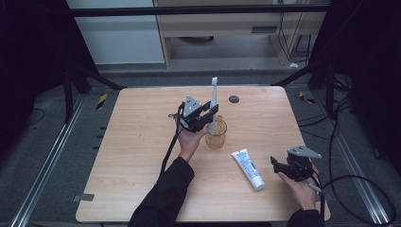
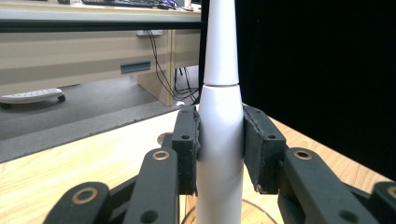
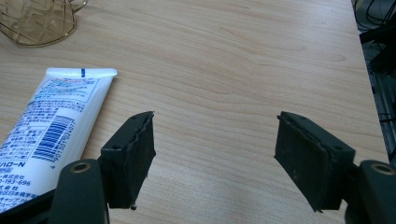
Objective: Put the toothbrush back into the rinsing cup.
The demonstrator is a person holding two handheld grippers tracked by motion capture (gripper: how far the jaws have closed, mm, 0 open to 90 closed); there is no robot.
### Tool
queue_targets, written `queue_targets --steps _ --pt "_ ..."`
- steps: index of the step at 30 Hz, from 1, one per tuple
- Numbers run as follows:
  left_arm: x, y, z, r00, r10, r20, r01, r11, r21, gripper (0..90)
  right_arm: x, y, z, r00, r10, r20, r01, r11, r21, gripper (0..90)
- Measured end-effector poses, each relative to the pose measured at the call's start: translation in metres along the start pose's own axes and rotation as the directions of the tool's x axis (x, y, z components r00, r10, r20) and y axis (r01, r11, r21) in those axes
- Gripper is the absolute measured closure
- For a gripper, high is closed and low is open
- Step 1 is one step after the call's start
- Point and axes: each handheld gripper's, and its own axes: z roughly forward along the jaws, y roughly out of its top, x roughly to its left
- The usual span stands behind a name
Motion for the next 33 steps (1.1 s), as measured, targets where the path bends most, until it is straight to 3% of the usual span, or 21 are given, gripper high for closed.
queue_targets --steps 17,33 --pt "-0.001 -0.032 0.000 0.9998 0.010 0.018 -0.011 0.9988 0.047 67.2 0.001 0.000 0.000 1.0000 -0.005 0.001 0.005 1.000 0.005 28.5" --pt "-0.003 -0.048 -0.003 0.9992 0.034 0.023 -0.035 0.9959 0.083 67.1 0.002 0.000 0.000 1.0000 -0.009 0.002 0.009 1.000 0.003 28.4"
